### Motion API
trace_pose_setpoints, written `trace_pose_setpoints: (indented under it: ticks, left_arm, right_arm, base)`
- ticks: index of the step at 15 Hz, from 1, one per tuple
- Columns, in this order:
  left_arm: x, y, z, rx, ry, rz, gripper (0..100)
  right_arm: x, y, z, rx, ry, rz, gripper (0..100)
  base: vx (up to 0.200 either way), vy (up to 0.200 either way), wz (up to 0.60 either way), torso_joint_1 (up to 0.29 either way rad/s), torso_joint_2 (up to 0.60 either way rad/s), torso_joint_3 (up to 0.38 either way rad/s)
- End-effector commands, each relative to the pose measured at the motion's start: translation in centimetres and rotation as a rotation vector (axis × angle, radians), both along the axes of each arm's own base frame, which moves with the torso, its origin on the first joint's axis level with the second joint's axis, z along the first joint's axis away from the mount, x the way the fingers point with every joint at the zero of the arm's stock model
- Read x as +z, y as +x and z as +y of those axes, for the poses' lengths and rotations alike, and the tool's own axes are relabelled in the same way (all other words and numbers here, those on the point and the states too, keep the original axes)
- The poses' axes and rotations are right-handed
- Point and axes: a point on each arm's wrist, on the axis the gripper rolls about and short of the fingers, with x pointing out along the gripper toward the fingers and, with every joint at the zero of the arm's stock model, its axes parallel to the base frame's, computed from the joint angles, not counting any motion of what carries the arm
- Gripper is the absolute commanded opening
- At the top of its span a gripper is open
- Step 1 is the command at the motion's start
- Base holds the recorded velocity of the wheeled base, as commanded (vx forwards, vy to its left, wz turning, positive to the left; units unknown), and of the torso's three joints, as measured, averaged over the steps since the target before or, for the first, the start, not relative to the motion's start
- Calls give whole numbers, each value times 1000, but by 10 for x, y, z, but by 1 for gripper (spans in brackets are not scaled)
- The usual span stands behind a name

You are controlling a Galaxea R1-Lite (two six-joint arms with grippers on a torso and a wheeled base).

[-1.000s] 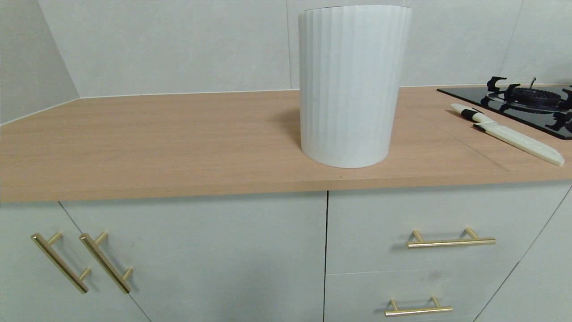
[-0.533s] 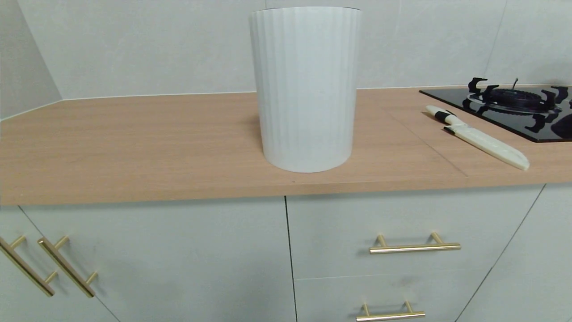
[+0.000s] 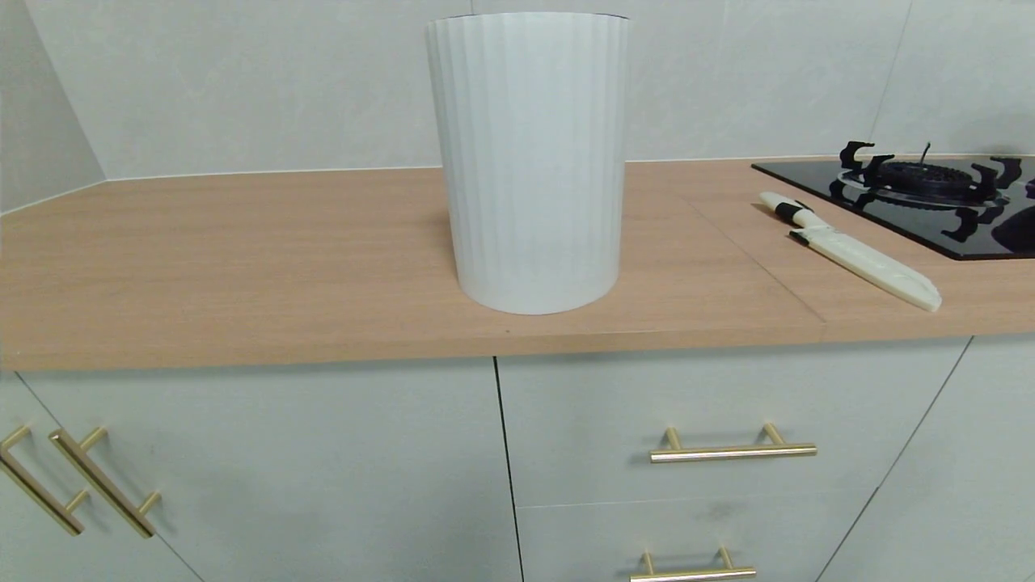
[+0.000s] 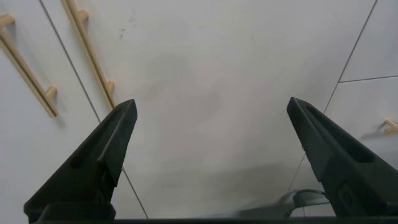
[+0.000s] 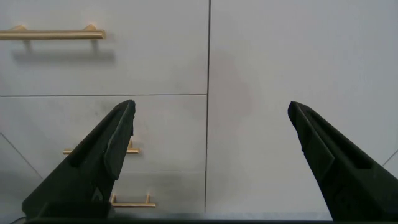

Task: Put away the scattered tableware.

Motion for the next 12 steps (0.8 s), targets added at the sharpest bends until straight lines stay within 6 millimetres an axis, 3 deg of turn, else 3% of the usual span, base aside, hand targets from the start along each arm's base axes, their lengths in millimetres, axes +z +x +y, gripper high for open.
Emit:
trace_pose_setpoints:
  ticks: [1,12]
  left_arm:
    - [0,0,0,0,0,0,100]
    - [0,0,0,0,0,0,100]
  right_arm:
    - [0,0,0,0,-1,2,100]
    - [0,0,0,2,-1,2,100]
  base:
    - [0,0,0,0,0,0]
    - [0,0,0,0,0,0]
